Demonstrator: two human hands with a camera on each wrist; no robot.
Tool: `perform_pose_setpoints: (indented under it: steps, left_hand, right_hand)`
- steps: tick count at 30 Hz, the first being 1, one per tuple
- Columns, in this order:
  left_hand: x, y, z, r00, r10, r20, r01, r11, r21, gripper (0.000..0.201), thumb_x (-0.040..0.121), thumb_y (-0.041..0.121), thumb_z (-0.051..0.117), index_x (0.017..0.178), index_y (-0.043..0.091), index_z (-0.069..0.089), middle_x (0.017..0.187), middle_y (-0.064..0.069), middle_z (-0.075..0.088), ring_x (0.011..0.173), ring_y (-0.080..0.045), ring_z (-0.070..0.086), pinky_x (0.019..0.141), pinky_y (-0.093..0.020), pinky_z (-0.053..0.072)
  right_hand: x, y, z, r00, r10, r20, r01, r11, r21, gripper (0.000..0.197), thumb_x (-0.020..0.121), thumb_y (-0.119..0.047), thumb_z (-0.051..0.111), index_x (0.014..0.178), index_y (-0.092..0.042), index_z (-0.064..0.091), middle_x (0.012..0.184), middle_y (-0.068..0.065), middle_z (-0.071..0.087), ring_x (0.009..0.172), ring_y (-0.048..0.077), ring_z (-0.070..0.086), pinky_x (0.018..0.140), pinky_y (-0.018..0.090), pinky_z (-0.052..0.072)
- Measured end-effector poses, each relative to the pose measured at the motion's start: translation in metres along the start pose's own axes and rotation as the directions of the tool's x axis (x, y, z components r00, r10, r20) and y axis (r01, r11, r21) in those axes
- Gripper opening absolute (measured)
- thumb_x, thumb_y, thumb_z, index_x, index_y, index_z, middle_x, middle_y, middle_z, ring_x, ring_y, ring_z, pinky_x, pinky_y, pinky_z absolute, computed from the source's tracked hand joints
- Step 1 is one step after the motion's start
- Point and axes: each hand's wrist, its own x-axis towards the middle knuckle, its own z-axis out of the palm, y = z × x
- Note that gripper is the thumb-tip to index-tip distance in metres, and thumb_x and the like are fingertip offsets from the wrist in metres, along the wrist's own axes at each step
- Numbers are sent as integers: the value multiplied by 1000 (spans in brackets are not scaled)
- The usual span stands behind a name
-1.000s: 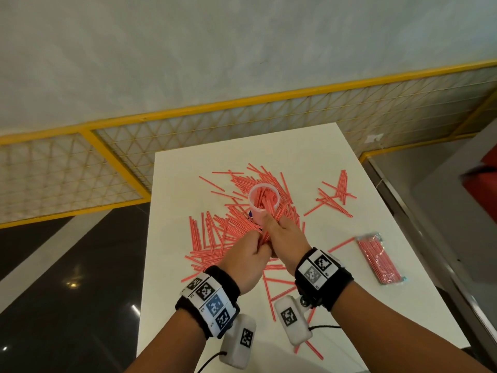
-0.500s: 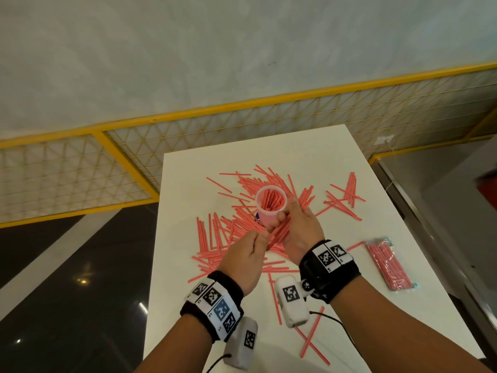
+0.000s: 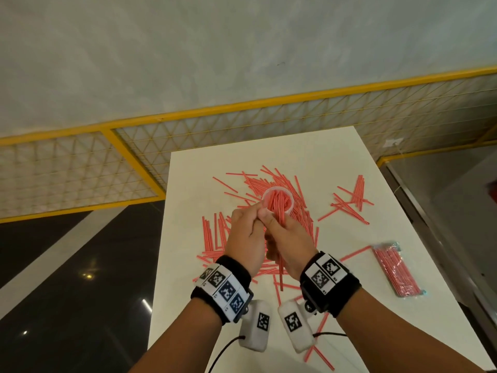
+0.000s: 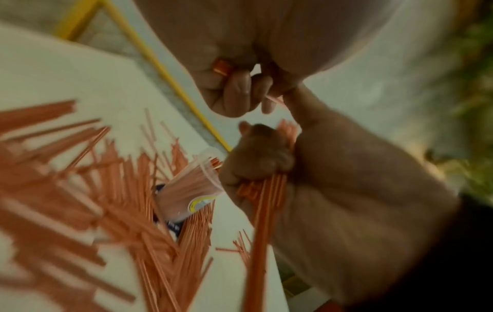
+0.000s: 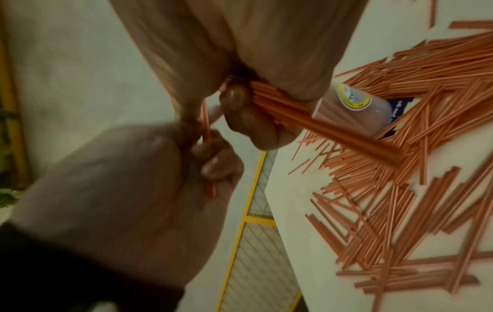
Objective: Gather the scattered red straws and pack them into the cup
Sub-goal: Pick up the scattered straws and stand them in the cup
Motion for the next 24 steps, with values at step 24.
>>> perform_pose_setpoints:
  steps: [24]
  left_hand:
    - [-40, -105, -36, 948, -263, 180, 219, 948, 233, 33, 104, 36, 52, 137, 30, 53, 132, 14, 59, 113, -3, 61, 104, -32, 52]
  right_hand:
    - [118, -55, -16, 905, -249, -346, 165, 953, -253, 54, 88, -67, 63, 77, -14, 64, 74, 2, 69, 72, 18, 67, 61, 20, 49]
